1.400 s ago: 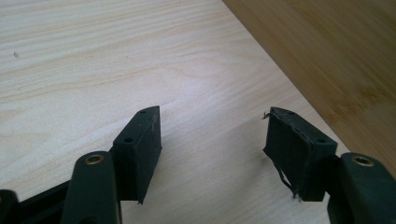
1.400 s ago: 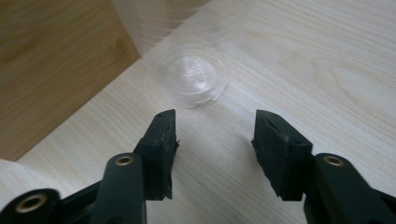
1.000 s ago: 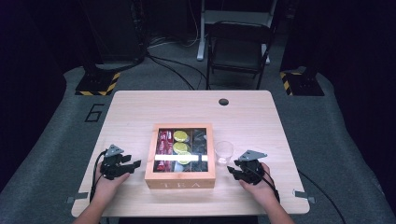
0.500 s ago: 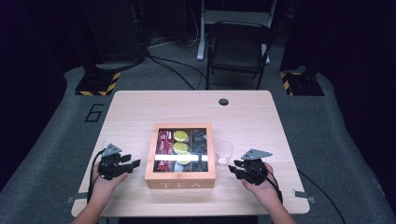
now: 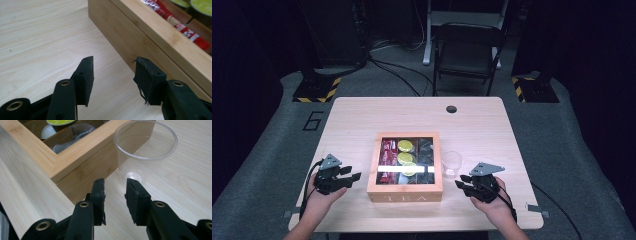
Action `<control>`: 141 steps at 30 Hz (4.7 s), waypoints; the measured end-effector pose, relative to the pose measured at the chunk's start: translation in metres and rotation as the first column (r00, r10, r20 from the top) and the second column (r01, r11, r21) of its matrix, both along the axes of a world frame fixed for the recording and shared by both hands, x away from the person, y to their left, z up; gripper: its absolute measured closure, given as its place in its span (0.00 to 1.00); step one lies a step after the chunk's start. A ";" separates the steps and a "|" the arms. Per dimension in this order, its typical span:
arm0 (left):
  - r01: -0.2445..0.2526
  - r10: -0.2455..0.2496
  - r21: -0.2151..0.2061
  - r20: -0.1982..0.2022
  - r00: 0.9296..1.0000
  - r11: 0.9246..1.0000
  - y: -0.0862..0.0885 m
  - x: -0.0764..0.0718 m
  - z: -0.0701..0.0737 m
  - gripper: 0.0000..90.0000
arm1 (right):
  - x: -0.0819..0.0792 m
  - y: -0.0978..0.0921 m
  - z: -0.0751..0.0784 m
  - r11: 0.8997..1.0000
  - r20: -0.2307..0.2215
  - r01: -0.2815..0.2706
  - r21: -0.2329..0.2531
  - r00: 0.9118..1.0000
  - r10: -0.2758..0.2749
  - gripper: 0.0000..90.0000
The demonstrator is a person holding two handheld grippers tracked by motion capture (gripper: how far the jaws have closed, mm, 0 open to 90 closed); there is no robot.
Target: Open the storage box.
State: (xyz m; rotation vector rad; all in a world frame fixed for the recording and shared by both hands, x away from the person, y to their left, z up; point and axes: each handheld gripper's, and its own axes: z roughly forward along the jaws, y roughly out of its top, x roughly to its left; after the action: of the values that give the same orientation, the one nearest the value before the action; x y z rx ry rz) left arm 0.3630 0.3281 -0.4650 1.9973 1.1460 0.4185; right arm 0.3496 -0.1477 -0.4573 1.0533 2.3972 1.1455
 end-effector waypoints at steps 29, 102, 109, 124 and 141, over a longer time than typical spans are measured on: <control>0.094 -0.093 -0.034 0.036 0.995 0.995 -0.011 -0.046 0.012 0.64 | -0.027 0.026 0.006 0.991 -0.005 -0.131 0.032 0.991 0.131 0.88; 0.162 -0.165 0.043 0.089 0.982 0.986 -0.047 -0.047 0.013 0.53 | -0.018 0.039 0.009 0.982 -0.003 -0.181 0.059 0.983 0.182 0.96; 0.159 -0.163 0.039 0.128 0.978 0.986 -0.051 -0.046 0.023 0.52 | -0.017 0.040 0.018 0.982 0.026 -0.172 0.080 0.985 0.170 0.92; 0.127 -0.128 0.012 0.151 0.980 0.992 -0.051 -0.042 0.033 0.51 | -0.013 0.043 0.030 0.990 0.086 -0.115 0.078 0.990 0.108 0.69; 0.132 -0.126 -0.020 0.170 0.977 0.991 -0.049 -0.038 0.049 0.52 | -0.010 0.047 0.045 0.991 0.143 -0.100 0.083 0.986 0.088 0.61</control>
State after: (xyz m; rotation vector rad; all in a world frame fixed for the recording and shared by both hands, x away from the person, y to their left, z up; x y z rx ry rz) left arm 0.3255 0.2792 -0.4162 1.9555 0.9074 0.4896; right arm 0.3395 -0.1007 -0.4127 0.8633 2.3276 1.3246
